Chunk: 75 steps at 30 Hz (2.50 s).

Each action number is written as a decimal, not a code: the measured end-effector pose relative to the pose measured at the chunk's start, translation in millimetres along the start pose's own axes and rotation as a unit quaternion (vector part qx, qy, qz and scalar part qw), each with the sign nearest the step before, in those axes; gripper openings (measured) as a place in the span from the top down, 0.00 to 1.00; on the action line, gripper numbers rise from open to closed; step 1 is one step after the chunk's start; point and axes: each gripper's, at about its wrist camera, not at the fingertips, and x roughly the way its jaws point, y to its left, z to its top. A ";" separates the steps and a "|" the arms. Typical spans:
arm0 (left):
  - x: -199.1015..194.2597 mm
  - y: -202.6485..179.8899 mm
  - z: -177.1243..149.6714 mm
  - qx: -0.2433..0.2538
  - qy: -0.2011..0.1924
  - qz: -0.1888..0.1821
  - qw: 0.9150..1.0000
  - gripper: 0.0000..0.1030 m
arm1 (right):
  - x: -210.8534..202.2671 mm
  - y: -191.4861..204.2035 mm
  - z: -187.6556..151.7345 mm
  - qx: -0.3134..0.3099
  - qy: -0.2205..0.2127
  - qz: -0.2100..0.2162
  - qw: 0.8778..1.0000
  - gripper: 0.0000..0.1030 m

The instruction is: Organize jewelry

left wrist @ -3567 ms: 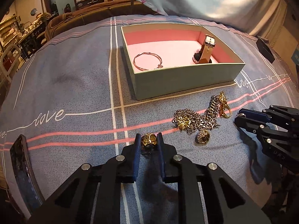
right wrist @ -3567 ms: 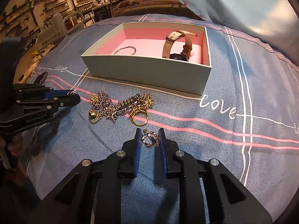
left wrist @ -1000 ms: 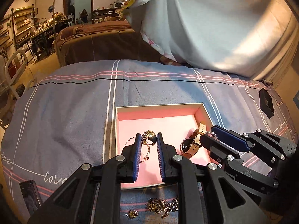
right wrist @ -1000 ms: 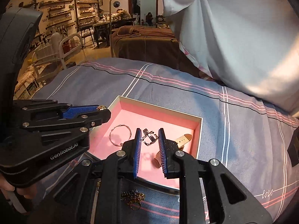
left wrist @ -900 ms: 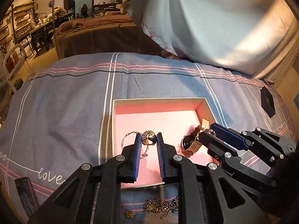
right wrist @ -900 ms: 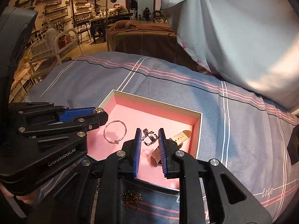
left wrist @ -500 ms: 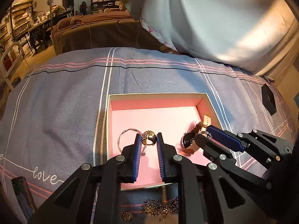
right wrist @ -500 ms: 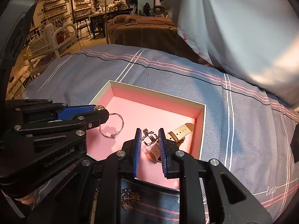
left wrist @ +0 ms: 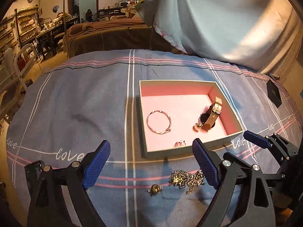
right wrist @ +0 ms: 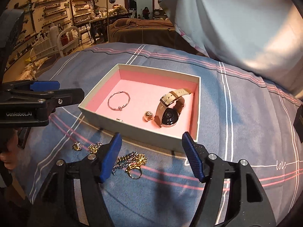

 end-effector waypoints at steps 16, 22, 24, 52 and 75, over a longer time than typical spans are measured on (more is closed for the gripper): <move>-9.5 65.5 -36.5 -0.062 0.031 0.071 0.995 0.16 | 45.3 45.6 -18.1 -0.055 0.020 -0.063 0.996 0.33; -1.0 55.4 -38.0 -0.047 0.039 0.065 0.996 0.16 | 26.3 53.9 -22.8 -0.069 0.008 0.027 0.997 0.33; -2.6 54.1 -40.6 -0.040 0.041 0.068 0.996 0.16 | 25.7 68.9 -28.6 -0.085 0.012 0.066 0.994 0.42; 36.7 -10.4 -74.6 0.080 0.069 0.020 0.994 0.59 | 10.3 17.3 -41.8 0.012 0.026 0.052 0.998 0.52; 23.4 21.7 -70.1 0.017 0.074 0.004 0.997 0.69 | 66.6 72.3 -9.5 -0.086 0.068 0.078 0.991 0.75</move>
